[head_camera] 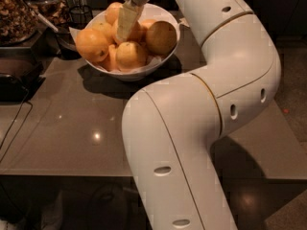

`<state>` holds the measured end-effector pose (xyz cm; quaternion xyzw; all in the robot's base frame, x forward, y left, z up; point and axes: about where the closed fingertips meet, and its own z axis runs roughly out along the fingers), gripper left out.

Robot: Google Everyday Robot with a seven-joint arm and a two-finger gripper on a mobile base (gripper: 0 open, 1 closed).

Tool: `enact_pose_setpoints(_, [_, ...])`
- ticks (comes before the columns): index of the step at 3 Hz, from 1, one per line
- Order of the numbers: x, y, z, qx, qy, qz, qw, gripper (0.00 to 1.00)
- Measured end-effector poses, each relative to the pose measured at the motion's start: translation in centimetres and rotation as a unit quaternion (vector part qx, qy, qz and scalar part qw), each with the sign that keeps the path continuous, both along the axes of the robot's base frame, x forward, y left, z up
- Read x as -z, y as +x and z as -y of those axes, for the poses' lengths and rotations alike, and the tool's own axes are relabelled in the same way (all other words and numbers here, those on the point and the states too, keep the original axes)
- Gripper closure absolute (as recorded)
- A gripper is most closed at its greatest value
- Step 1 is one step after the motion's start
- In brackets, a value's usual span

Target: Pick orange from white bowl

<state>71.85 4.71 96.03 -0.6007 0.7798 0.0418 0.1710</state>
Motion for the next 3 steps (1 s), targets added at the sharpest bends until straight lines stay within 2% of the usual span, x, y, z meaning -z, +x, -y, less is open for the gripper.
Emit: enact_pose_setpoints(3, [0.01,0.00,0.00,0.000,0.000,0.000,1.0000,0.33])
